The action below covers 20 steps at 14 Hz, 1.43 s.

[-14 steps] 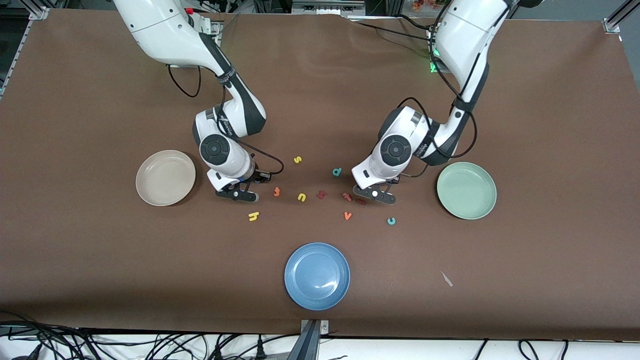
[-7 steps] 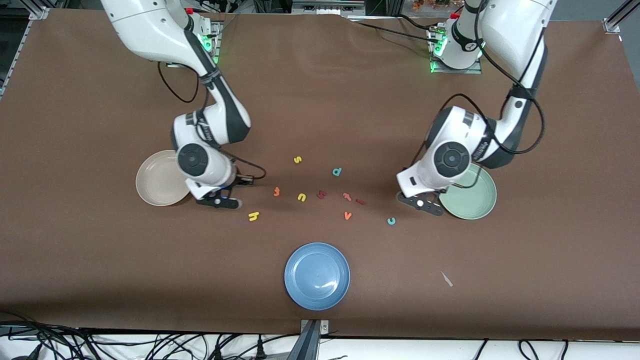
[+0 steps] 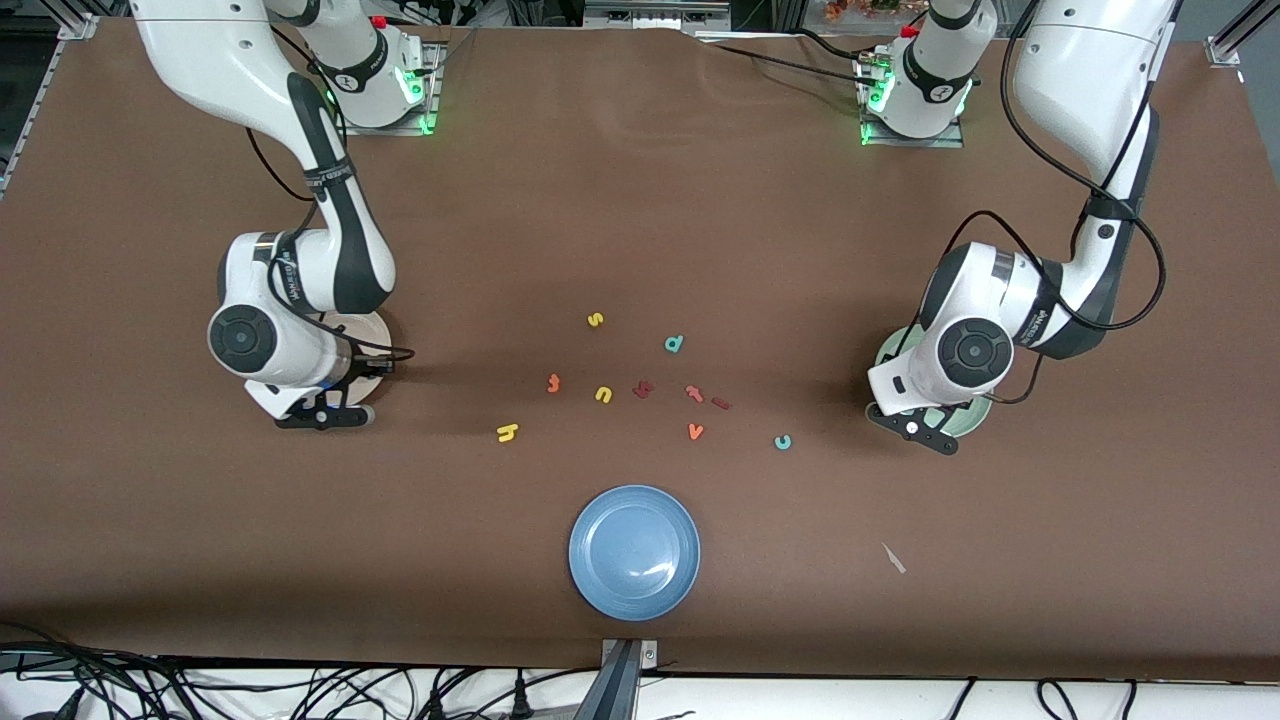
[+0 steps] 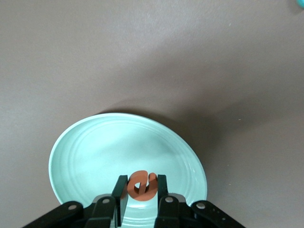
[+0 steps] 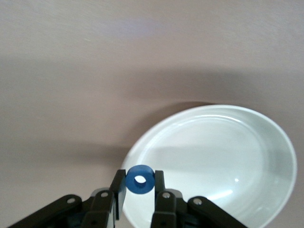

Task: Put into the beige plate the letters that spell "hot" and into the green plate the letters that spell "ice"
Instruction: 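Set the o in the white plate while the left gripper sets the e, then grasp the yellow letter with the right gripper while the left gripper reaches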

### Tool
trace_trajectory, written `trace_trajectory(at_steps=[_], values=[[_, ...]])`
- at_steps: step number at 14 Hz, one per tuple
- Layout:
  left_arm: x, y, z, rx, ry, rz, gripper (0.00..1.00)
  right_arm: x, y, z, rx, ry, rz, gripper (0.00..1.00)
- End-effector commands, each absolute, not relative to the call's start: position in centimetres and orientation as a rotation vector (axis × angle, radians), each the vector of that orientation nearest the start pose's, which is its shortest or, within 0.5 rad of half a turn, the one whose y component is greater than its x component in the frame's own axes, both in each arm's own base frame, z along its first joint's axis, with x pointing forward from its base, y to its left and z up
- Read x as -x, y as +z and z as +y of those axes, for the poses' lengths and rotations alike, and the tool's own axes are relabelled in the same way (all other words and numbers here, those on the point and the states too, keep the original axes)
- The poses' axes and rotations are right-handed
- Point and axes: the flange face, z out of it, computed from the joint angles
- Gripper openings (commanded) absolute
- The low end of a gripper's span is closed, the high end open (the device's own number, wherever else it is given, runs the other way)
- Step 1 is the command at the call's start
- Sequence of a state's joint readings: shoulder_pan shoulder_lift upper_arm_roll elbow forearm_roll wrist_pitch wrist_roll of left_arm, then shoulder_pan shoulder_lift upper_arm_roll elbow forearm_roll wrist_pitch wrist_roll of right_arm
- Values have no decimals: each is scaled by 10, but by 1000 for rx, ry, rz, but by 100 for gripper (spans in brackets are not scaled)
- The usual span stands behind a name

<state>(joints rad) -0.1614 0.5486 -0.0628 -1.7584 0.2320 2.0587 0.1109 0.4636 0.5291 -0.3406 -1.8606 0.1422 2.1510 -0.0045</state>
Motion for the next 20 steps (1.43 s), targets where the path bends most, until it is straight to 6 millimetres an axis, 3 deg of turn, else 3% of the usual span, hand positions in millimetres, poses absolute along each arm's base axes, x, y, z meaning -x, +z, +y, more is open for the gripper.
trace_trajectory(at_steps=[1,3,4,5,6,7,8,9,11,13,15,17,20], values=[[-627,221,-100,2863,363,687,19,-589,239,59,3182,312,-148,10],[-630,205,-89,2868,358,738,19,-569,238,38,3174,269,-119,11],[-631,203,-86,2873,350,741,19,-564,239,36,3166,263,-90,24],[-631,201,-86,2885,354,734,20,-565,242,30,3167,267,-54,46],[-631,196,-89,2890,354,737,26,-567,245,30,3163,290,-19,99],[-631,191,-89,2893,356,739,32,-572,252,32,3159,291,1,100],[-630,190,-89,2894,360,738,50,-577,258,36,3157,317,34,100],[-630,189,-88,2896,363,735,100,-583,266,41,3155,338,56,100],[-628,197,-95,2927,377,712,100,-591,272,49,3141,370,122,100],[-624,214,-116,2951,408,727,100,-601,269,66,3045,328,436,100],[-619,240,-145,2971,378,762,100,-615,266,98,2993,291,716,100],[-622,262,-167,2989,336,752,100,-634,254,147,2960,246,1020,100],[-629,288,-194,3090,355,581,99,-658,233,201,2810,181,1402,100]])
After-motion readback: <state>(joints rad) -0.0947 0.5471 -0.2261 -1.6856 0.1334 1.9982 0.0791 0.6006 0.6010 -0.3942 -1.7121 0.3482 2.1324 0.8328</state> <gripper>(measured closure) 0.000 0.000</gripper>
